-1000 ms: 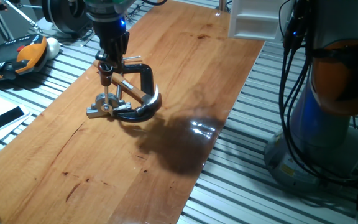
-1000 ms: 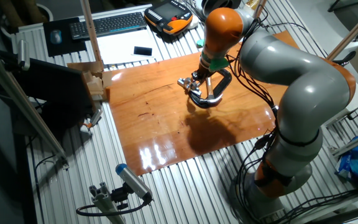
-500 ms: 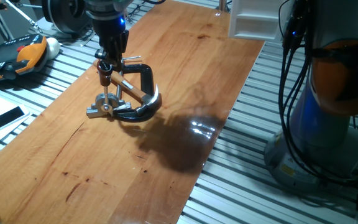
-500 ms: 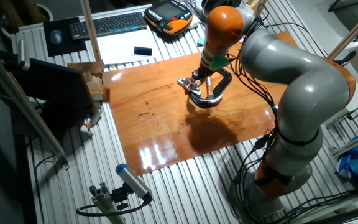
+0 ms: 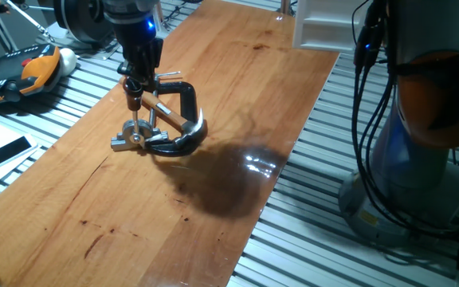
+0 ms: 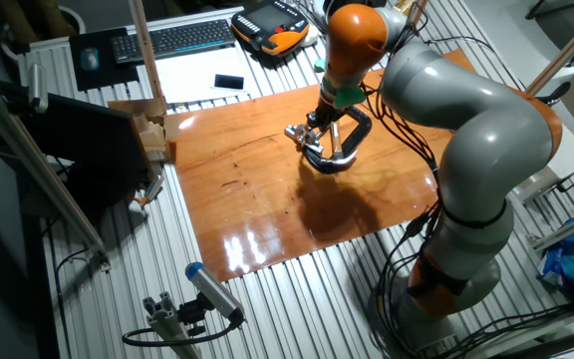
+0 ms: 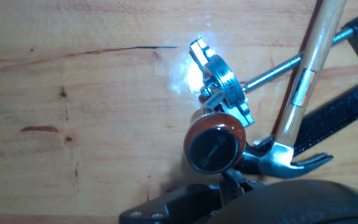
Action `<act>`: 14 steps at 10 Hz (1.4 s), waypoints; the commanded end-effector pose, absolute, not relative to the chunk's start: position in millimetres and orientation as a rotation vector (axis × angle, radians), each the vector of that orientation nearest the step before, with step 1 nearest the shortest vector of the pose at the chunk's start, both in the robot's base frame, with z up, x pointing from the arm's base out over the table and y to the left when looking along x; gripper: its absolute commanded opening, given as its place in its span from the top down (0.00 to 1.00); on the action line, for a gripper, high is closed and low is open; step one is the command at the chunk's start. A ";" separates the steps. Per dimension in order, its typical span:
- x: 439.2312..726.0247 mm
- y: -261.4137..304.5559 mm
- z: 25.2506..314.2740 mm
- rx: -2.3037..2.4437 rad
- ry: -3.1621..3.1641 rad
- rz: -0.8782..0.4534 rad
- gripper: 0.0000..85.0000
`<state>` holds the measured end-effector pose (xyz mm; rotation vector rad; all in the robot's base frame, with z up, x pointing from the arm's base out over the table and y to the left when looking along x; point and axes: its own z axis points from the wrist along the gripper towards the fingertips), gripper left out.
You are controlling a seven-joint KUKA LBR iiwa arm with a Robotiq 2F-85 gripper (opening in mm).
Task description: Push down the lever
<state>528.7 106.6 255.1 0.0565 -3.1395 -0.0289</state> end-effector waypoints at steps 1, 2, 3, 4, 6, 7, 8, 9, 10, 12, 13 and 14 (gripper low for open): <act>529.0 106.7 254.4 0.052 -3.137 -0.031 1.00; 529.1 107.4 253.3 0.047 -3.136 -0.031 1.00; 528.7 109.5 251.1 0.040 -3.136 -0.027 1.00; 528.2 111.0 249.7 0.023 -3.134 -0.043 1.00; 528.6 112.1 248.4 -0.011 -3.123 -0.050 1.00; 528.8 112.6 246.7 -0.022 -3.116 -0.057 1.00; 528.8 112.7 246.7 -0.053 -3.116 -0.081 1.00; 528.7 112.4 247.5 -0.047 -3.136 -0.084 1.00; 528.9 112.2 247.7 -0.012 -3.153 -0.070 1.00; 528.3 112.7 248.3 0.032 -3.153 -0.039 1.00; 528.3 113.0 247.8 0.025 -3.139 -0.034 1.00; 528.4 112.9 247.9 0.018 -3.130 -0.034 1.00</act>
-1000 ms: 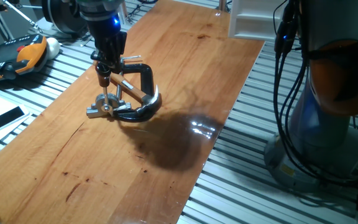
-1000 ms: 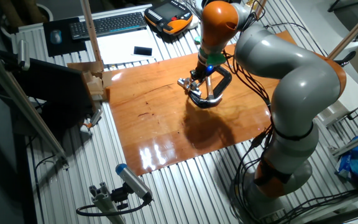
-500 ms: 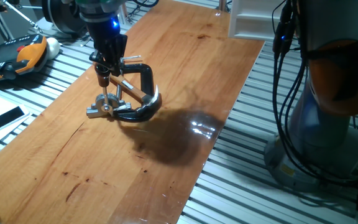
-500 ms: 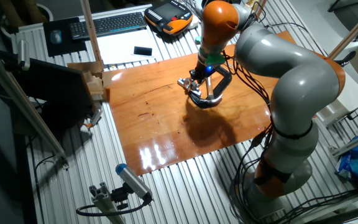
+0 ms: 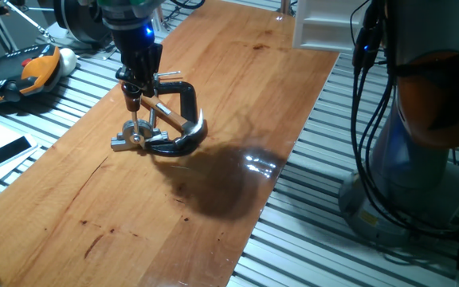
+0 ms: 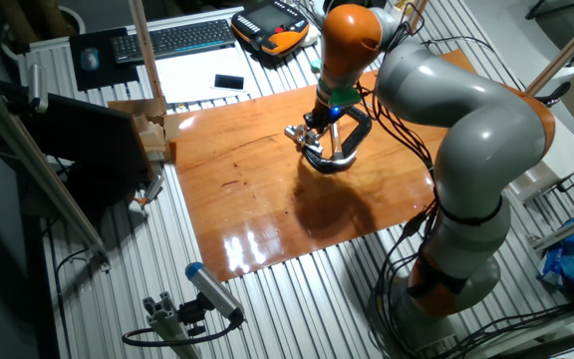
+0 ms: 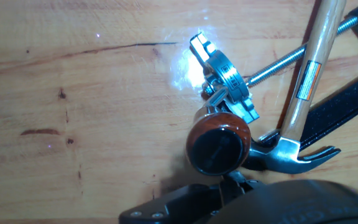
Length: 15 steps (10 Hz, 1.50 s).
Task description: Push down the lever
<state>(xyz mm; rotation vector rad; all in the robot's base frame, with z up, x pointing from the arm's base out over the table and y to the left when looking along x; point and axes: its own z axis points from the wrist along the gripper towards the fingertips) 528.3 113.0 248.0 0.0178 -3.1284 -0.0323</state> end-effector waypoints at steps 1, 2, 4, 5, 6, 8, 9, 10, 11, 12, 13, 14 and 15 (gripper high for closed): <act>528.2 113.1 248.2 0.018 -3.127 -0.026 1.00; 527.8 113.3 248.2 0.018 -3.127 -0.022 1.00; 527.3 114.3 247.7 0.025 -3.131 -0.007 1.00; 527.8 114.0 247.0 0.027 -3.136 -0.005 1.00; 527.3 114.2 247.8 0.030 -3.136 0.002 1.00; 526.1 115.7 247.5 0.025 -3.133 0.005 1.00; 526.3 115.5 247.3 0.027 -3.133 0.007 1.00; 526.1 115.6 247.4 0.032 -3.133 0.009 1.00; 526.1 115.6 247.4 0.049 -3.131 0.012 1.00; 526.1 115.6 247.4 0.068 -3.127 0.040 1.00; 526.1 115.6 247.4 0.099 -3.127 0.055 1.00; 526.1 115.6 247.4 0.150 -3.135 0.060 1.00; 526.1 115.6 247.4 0.208 -3.109 0.060 1.00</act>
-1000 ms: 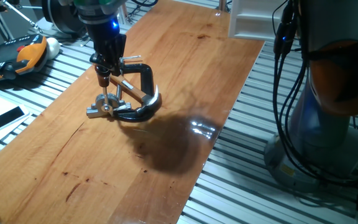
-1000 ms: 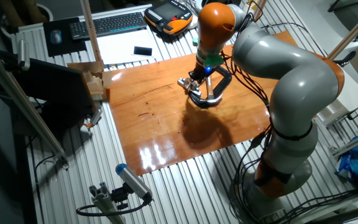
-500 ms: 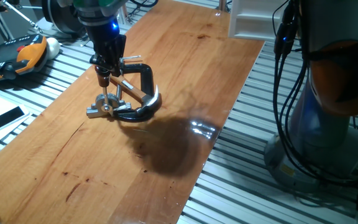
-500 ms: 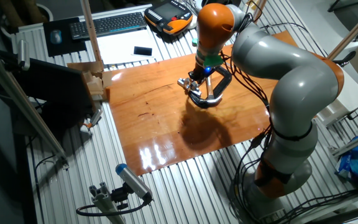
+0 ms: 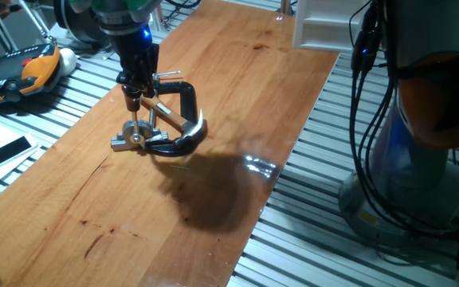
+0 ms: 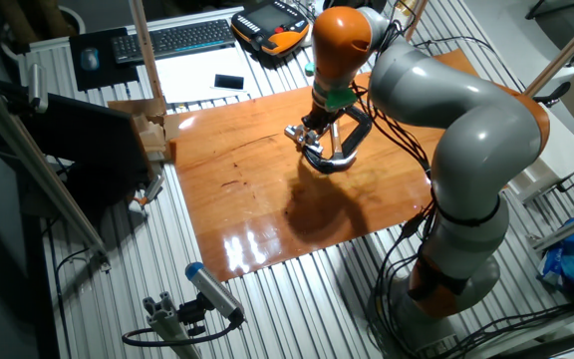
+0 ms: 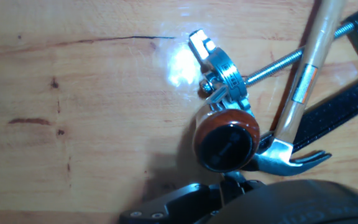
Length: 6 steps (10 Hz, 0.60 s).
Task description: Push down the lever
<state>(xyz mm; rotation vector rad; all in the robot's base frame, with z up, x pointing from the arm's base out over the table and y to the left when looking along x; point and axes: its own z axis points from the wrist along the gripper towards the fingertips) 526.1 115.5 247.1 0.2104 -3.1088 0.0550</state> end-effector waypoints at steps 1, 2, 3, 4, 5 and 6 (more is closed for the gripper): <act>526.1 115.6 247.4 0.239 -3.103 0.040 1.00; 526.1 115.6 247.4 0.270 -3.099 0.027 1.00; 526.1 115.6 247.4 0.330 -3.082 0.046 1.00; 526.1 115.6 247.4 0.346 -3.075 0.037 1.00; 526.1 115.6 247.4 0.351 -3.077 0.030 1.00; 526.1 115.6 247.4 0.363 -3.081 0.031 1.00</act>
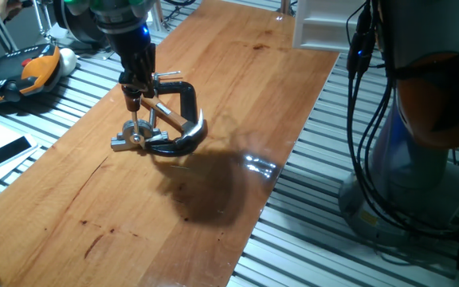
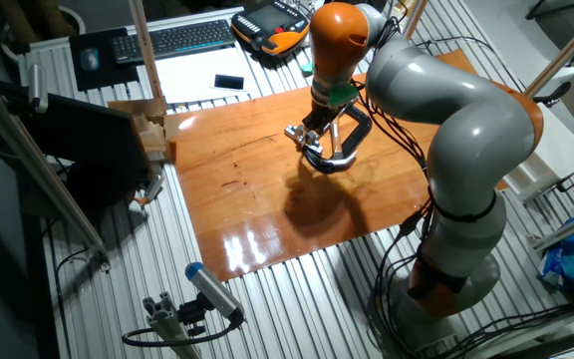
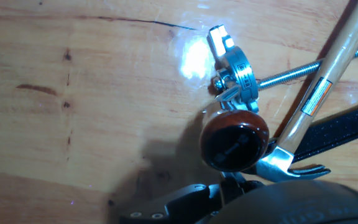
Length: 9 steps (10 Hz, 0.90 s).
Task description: Push down the lever
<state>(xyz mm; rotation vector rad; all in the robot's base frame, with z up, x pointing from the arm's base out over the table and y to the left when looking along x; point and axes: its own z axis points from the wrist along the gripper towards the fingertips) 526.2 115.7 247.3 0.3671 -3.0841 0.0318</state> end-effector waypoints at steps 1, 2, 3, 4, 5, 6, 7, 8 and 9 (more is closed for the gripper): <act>526.1 115.6 247.4 0.381 -3.101 0.031 1.00; 526.1 115.6 247.4 0.394 -3.107 0.044 1.00; 526.1 115.6 247.4 0.369 -3.106 0.036 1.00; 526.2 115.3 247.5 0.359 -3.104 0.040 1.00; 529.4 113.6 248.2 0.349 -3.100 0.049 1.00; 530.7 111.5 247.7 0.337 -3.100 0.054 1.00; 530.6 110.7 247.2 0.330 -3.100 0.056 1.00; 532.3 110.6 247.4 0.329 -3.100 0.073 1.00; 533.0 109.2 247.9 0.320 -3.104 0.076 1.00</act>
